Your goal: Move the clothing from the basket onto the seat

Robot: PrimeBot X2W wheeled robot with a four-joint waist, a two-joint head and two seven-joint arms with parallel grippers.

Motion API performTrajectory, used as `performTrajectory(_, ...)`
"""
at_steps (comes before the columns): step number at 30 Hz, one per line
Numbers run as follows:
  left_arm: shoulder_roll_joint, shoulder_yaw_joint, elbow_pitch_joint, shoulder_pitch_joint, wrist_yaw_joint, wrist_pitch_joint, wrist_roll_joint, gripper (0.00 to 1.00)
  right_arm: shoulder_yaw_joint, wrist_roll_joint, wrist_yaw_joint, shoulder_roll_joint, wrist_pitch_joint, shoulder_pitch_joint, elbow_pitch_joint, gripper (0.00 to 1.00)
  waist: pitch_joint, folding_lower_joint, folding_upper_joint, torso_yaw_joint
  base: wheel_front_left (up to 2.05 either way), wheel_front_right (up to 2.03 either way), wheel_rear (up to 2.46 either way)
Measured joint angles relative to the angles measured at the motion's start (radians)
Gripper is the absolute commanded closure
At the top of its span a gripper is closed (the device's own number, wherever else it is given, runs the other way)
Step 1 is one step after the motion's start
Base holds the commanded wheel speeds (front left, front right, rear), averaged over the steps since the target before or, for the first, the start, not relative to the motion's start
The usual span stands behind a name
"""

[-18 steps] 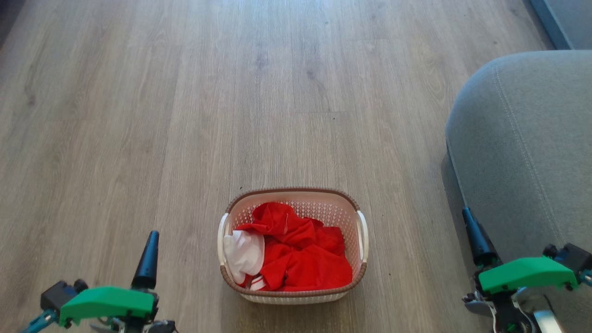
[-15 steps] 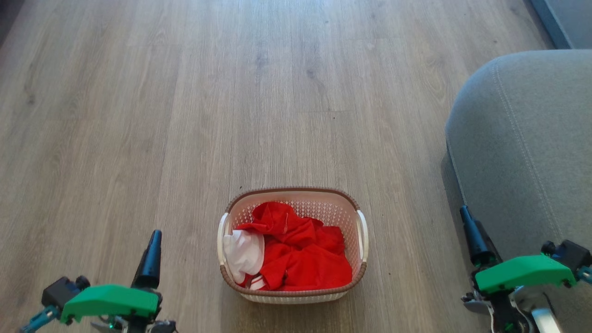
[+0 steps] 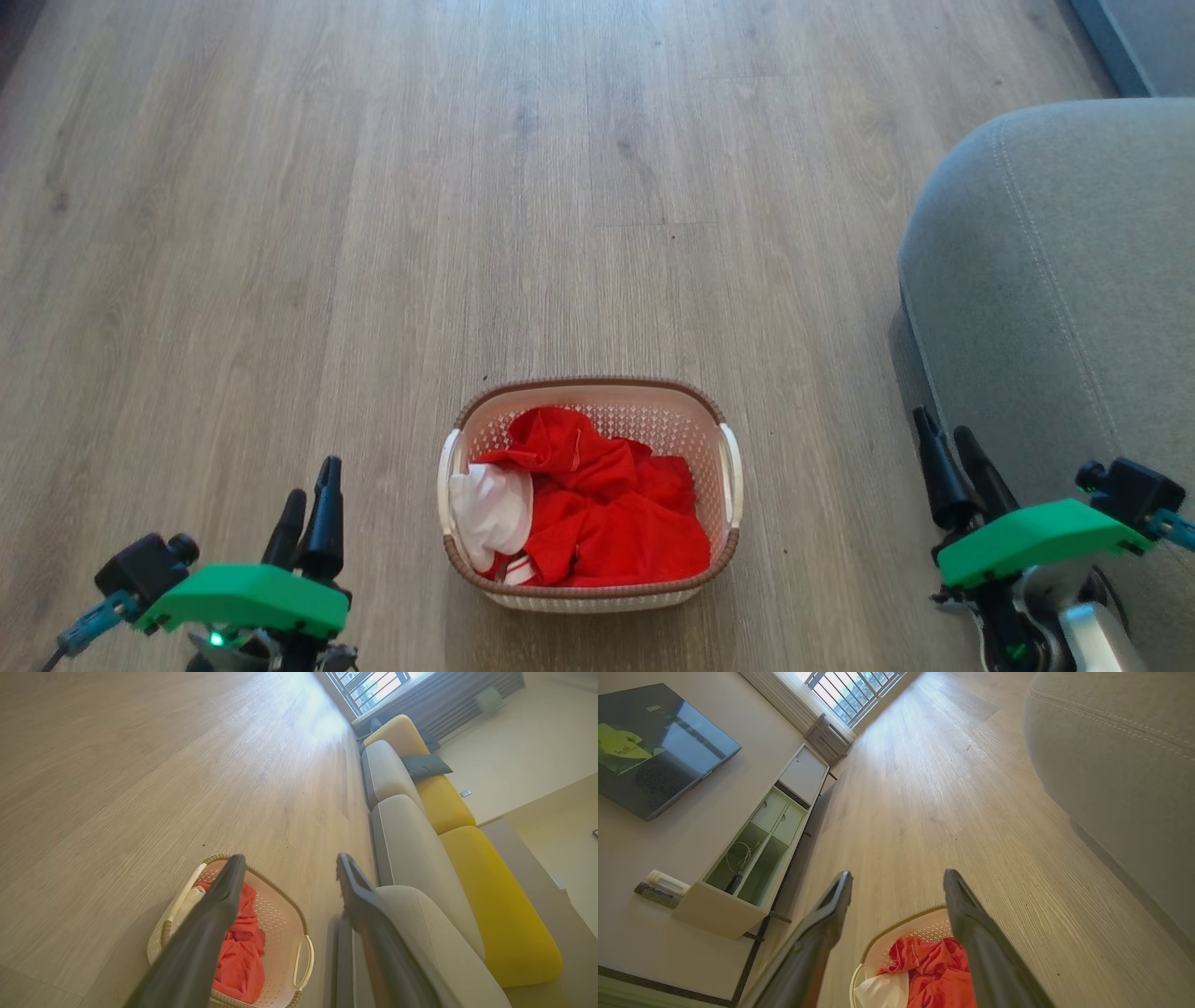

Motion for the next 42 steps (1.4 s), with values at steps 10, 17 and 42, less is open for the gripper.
performTrajectory(10,0.001,-0.007,-0.009,0.000,0.009,-0.032,0.115,0.00,0.031,-0.125,0.000,-0.010,-0.023,-0.004,0.002,0.00,0.002,0.0000,0.0000,0.003,0.00,0.00,0.00)
performTrajectory(17,0.001,-0.008,-0.017,0.000,0.010,-0.050,0.196,0.00,0.050,-0.211,0.000,-0.025,-0.047,-0.024,0.002,0.00,0.003,0.0000,0.0000,0.004,0.00,0.00,0.00)
performTrajectory(42,0.002,-0.018,-0.039,0.000,0.027,-0.119,0.480,0.00,0.063,-0.461,0.000,-0.031,-0.114,-0.031,0.007,0.00,0.013,0.0000,0.0000,-0.004,0.00,0.00,0.00)
